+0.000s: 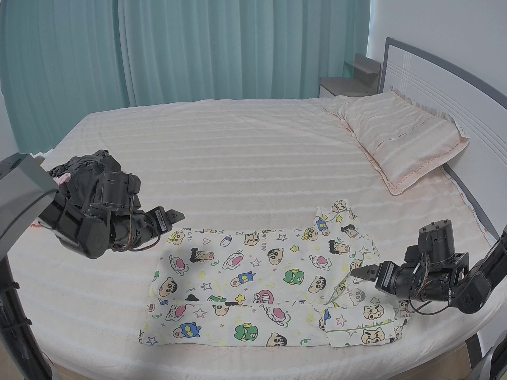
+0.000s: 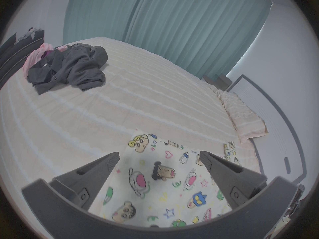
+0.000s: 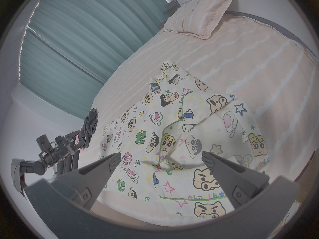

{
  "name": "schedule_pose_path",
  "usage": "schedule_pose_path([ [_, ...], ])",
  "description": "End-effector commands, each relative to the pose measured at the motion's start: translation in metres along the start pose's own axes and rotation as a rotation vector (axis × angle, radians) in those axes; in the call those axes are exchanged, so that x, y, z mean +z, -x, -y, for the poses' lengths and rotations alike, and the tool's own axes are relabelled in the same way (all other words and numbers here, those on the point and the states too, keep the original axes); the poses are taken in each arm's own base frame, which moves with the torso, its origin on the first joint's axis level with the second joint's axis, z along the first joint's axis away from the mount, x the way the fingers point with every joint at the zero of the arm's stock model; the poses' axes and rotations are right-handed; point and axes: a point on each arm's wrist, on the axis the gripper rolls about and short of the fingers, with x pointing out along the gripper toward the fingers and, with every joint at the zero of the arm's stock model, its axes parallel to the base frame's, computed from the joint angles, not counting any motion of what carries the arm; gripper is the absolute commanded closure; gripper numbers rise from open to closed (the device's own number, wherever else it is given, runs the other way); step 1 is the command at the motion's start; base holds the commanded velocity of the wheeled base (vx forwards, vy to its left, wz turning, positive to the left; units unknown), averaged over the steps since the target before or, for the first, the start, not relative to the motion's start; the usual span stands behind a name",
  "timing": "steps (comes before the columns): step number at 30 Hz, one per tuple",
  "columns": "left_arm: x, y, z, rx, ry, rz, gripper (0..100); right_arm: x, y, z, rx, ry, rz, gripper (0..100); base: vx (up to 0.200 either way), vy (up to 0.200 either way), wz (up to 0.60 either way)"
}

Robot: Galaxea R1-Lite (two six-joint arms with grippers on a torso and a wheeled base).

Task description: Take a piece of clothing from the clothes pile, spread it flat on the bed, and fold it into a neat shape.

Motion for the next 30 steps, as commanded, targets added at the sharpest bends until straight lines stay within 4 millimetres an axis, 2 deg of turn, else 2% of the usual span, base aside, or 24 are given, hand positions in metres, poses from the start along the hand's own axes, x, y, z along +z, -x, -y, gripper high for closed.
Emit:
schedule_pose_path([
  [1,0.002,-0.054,-0.021,0.050,-0.024,-0.043,0,-0.001,0.001,-0.001,-0.005,0.004,-0.005,0,0.000,0.000,0.00],
  [2,0.004,-0.064,-0.021,0.046,-0.024,-0.035,0,-0.002,0.002,0.000,-0.010,0.003,-0.007,0,0.000,0.000,0.00],
  [10,0.013,-0.097,-0.022,0.056,-0.019,-0.045,0,-0.005,0.004,0.004,-0.083,0.000,-0.006,0,0.000,0.000,0.00],
  [21,0.004,-0.118,-0.031,0.057,-0.008,-0.085,0,-0.004,0.008,0.004,-0.082,-0.001,0.001,0,0.000,0.000,0.00],
  [27,0.001,-0.120,-0.030,0.007,-0.002,-0.115,0,-0.004,0.007,0.004,-0.083,-0.001,-0.002,0,0.000,0.000,0.00],
  [30,0.001,-0.129,-0.028,-0.003,-0.002,-0.112,0,-0.004,0.008,0.003,-0.079,0.000,0.002,0,0.000,0.000,0.00],
])
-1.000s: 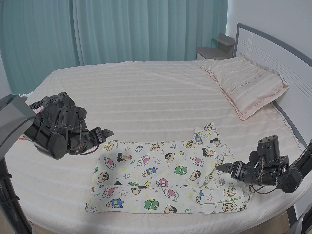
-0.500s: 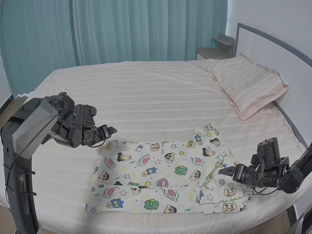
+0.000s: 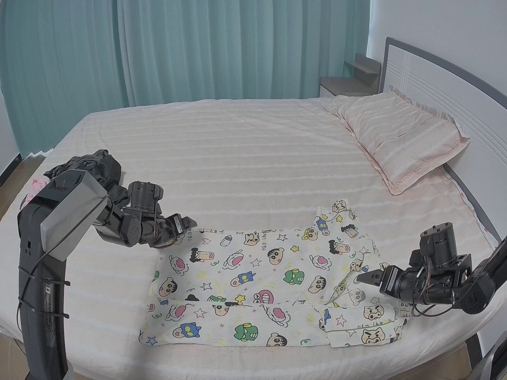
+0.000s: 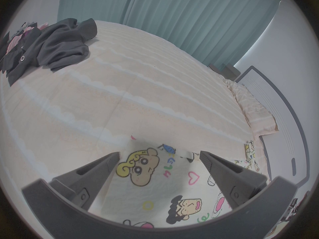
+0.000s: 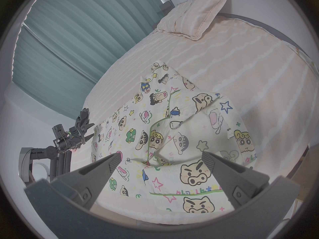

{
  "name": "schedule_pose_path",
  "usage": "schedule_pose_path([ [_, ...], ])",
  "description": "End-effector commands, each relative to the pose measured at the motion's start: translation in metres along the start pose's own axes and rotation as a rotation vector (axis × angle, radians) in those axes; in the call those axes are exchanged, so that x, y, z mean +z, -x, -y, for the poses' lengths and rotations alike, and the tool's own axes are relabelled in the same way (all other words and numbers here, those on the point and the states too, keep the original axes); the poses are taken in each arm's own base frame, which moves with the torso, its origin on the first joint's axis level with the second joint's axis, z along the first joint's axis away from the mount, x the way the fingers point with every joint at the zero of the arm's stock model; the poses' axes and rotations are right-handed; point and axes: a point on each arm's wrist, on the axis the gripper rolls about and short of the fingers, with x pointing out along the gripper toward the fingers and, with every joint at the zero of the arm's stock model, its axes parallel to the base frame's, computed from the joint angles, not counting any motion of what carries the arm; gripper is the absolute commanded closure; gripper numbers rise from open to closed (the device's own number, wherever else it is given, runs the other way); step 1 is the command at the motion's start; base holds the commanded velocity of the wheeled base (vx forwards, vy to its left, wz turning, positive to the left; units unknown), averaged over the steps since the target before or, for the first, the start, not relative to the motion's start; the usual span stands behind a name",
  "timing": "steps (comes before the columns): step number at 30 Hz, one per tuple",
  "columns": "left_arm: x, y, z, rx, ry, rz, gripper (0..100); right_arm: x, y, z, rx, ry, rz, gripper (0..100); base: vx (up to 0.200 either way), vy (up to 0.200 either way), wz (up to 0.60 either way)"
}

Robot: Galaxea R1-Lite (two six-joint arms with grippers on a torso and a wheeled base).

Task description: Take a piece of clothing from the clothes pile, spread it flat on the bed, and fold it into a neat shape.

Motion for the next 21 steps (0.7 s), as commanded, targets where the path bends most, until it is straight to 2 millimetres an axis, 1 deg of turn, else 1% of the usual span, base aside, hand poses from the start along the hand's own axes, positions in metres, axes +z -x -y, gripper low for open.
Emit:
schedule_pose_path([
  [1,-0.003,-0.014,0.000,-0.005,0.002,-0.004,0,0.001,0.001,-0.001,0.006,0.001,0.004,0,0.000,0.000,0.00],
  [4,-0.003,-0.019,0.001,-0.008,0.000,-0.002,0,0.001,0.001,-0.002,0.010,0.002,0.007,0,0.000,0.000,0.00],
  [9,-0.004,-0.020,0.000,-0.008,0.000,-0.006,0,0.002,-0.001,-0.002,0.008,0.001,0.007,0,0.000,0.000,0.00],
  [11,-0.003,-0.020,0.000,-0.013,0.001,-0.003,0,0.007,-0.003,-0.005,0.016,-0.003,0.022,0,0.000,0.000,0.00],
  [12,-0.003,-0.020,0.000,-0.013,0.001,-0.003,100,0.007,-0.003,-0.005,0.016,-0.003,0.022,0,0.000,0.000,0.00],
  [17,-0.002,-0.019,0.002,-0.013,0.020,0.001,100,0.038,-0.012,-0.001,0.000,-0.041,0.095,0,0.000,0.000,0.00],
  [21,0.001,-0.016,0.003,-0.013,0.064,0.015,100,0.070,-0.026,0.003,-0.029,-0.032,0.101,0,0.000,0.000,0.00],
])
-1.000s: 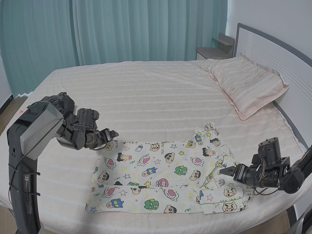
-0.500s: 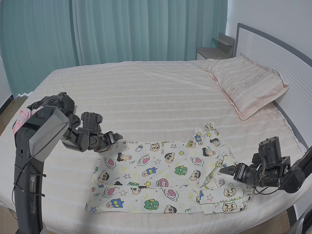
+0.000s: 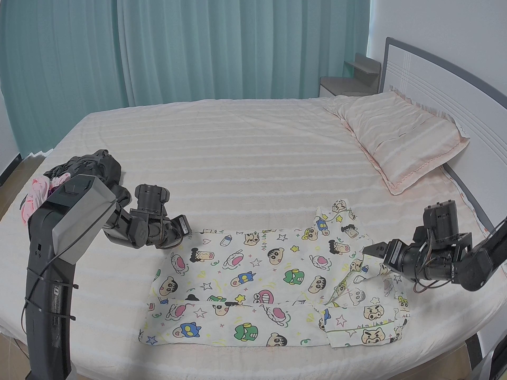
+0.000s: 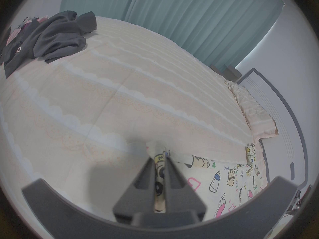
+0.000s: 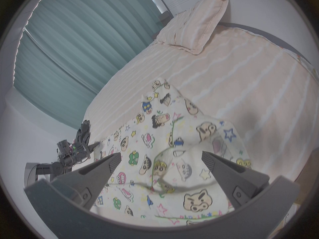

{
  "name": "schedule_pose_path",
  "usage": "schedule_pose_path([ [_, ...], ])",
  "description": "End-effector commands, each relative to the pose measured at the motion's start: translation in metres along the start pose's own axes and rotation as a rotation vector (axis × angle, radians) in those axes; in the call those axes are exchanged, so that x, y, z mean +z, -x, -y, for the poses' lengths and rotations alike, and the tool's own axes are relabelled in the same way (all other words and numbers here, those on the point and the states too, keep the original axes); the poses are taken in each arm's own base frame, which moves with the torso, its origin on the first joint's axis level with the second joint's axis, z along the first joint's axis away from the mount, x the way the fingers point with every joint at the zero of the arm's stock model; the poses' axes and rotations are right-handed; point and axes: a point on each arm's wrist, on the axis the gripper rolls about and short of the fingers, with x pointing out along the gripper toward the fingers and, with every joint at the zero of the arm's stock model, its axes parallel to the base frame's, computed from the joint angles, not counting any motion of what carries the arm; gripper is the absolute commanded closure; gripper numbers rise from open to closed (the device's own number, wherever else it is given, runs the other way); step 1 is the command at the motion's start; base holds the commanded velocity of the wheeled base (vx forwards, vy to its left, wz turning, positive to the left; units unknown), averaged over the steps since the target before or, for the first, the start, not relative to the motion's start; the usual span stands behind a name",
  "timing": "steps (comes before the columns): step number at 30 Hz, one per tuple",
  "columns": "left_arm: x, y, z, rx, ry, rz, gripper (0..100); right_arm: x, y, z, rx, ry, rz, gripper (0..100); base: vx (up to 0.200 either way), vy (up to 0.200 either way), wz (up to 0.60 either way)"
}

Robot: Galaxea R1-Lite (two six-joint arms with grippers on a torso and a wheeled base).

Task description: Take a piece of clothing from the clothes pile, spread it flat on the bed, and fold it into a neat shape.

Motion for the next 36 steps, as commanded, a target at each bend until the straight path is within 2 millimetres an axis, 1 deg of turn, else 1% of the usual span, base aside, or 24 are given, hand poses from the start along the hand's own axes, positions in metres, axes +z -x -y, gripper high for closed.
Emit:
schedule_pose_path([
  [1,0.005,0.004,0.002,-0.002,0.035,0.022,100,0.030,-0.021,0.007,-0.036,-0.007,0.007,0,0.000,0.000,0.00],
  [3,0.009,0.010,0.005,-0.003,0.052,0.034,100,0.047,-0.038,0.006,-0.026,-0.013,-0.005,0,0.000,0.000,0.00],
  [5,0.013,0.015,0.006,-0.001,0.072,0.048,100,0.054,-0.052,0.008,-0.033,-0.020,-0.005,0,0.000,0.000,0.00],
  [6,0.015,0.017,0.006,0.005,0.083,0.055,100,0.057,-0.059,0.010,-0.039,-0.023,-0.006,0,0.000,0.000,0.00],
  [7,0.015,0.017,0.006,0.005,0.083,0.055,100,0.057,-0.059,0.010,-0.039,-0.023,-0.006,0,0.000,0.000,0.00],
  [8,0.017,0.021,0.005,0.039,0.093,0.079,100,0.060,-0.078,0.016,-0.049,-0.024,-0.016,0,0.000,0.000,0.00],
  [9,0.017,0.021,0.005,0.039,0.093,0.079,100,0.060,-0.078,0.016,-0.049,-0.024,-0.016,0,0.000,0.000,0.00],
  [10,0.016,0.024,0.005,0.055,0.095,0.084,100,0.063,-0.093,0.019,-0.041,-0.028,-0.031,0,0.000,0.000,0.00],
  [11,0.015,0.025,0.005,0.056,0.095,0.081,100,0.064,-0.096,0.019,-0.037,-0.029,-0.034,0,0.000,0.000,0.00],
  [12,0.014,0.026,0.004,0.062,0.096,0.081,100,0.064,-0.108,0.021,-0.032,-0.029,-0.045,0,0.000,0.000,0.00],
  [15,0.012,0.026,0.004,0.065,0.094,0.074,100,0.069,-0.132,0.023,-0.030,-0.027,-0.039,0,0.000,0.000,0.00],
  [17,0.012,0.026,0.004,0.065,0.093,0.072,100,0.073,-0.139,0.022,-0.023,-0.023,-0.030,0,0.000,0.000,0.00],
  [18,0.011,0.026,0.005,0.065,0.092,0.070,100,0.080,-0.147,0.022,-0.020,-0.026,-0.018,0,0.000,0.000,0.00],
  [21,0.008,0.026,0.005,0.067,0.091,0.062,100,0.089,-0.157,0.019,-0.016,-0.024,-0.014,0,0.000,0.000,0.00],
  [23,0.006,0.026,0.005,0.069,0.090,0.056,100,0.093,-0.165,0.018,-0.013,-0.024,-0.010,0,0.000,0.000,0.00],
  [25,0.004,0.026,0.005,0.071,0.091,0.050,100,0.097,-0.178,0.020,-0.010,-0.025,-0.001,0,0.000,0.000,0.00],
  [26,0.004,0.026,0.005,0.071,0.089,0.050,100,0.098,-0.180,0.020,-0.008,-0.025,0.001,0,0.000,0.000,0.00],
  [27,0.004,0.027,0.005,0.071,0.091,0.050,100,0.100,-0.187,0.020,0.001,-0.023,0.001,0,0.000,0.000,0.00],
  [30,0.004,0.027,0.005,0.071,0.091,0.050,100,0.094,-0.198,0.020,-0.003,-0.012,-0.033,0,0.000,0.000,0.00],
  [31,0.004,0.027,0.005,0.070,0.091,0.049,100,0.092,-0.202,0.017,0.003,0.002,-0.036,0,0.000,0.000,0.00],
  [34,0.003,0.027,0.004,0.073,0.091,0.045,100,0.090,-0.211,0.012,0.020,0.014,-0.036,0,0.000,0.000,0.00],
  [36,0.002,0.027,0.004,0.074,0.091,0.043,100,0.091,-0.214,0.011,0.028,0.016,-0.034,0,0.000,0.000,0.00],
])
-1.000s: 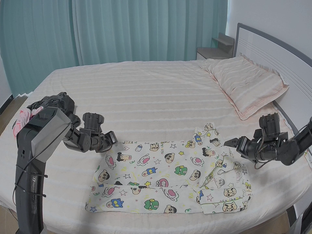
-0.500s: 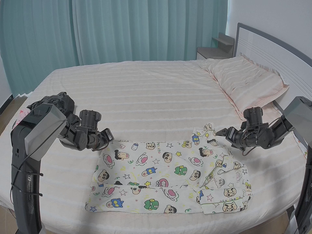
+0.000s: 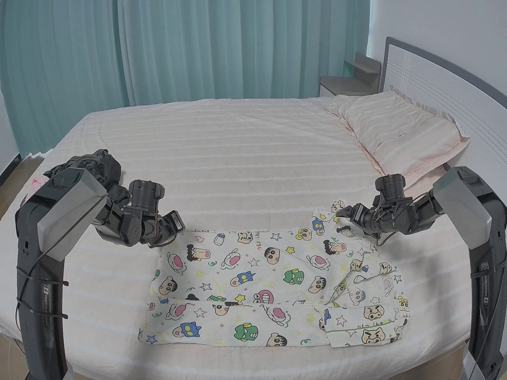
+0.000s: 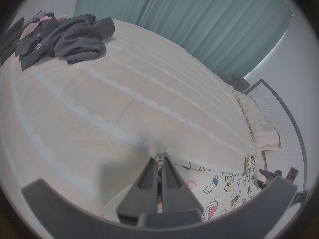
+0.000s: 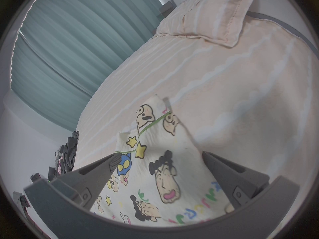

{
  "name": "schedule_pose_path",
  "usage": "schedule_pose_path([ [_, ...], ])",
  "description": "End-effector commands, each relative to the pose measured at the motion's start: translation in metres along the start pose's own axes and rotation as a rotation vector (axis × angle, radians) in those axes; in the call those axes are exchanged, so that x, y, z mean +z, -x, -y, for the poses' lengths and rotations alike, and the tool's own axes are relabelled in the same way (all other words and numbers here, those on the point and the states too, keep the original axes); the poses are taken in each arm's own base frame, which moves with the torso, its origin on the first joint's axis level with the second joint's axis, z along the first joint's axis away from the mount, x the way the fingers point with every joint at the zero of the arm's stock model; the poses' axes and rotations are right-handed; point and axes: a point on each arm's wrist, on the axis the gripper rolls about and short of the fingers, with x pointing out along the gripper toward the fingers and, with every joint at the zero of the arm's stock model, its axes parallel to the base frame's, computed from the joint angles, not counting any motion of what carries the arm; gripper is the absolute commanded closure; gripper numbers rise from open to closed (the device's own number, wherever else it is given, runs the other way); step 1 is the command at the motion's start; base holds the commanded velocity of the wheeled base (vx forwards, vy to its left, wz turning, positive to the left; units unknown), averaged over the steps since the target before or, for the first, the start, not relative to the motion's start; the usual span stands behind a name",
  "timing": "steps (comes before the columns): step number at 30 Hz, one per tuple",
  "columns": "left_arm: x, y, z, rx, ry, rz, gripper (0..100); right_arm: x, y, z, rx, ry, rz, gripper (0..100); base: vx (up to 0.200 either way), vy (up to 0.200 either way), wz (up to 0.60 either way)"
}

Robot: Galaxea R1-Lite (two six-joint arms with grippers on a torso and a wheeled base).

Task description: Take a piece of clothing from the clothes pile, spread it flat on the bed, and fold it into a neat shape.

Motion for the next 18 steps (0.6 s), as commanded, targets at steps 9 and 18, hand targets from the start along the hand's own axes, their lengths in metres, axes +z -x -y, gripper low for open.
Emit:
schedule_pose_path([
  [9,-0.003,0.000,-0.002,0.004,0.000,-0.014,100,-0.011,-0.022,0.005,0.087,-0.009,-0.087,100,0.000,0.000,0.00],
  [18,-0.003,0.000,-0.003,0.005,0.001,-0.015,100,0.000,0.006,0.027,0.196,-0.036,-0.121,100,0.000,0.000,0.00],
])
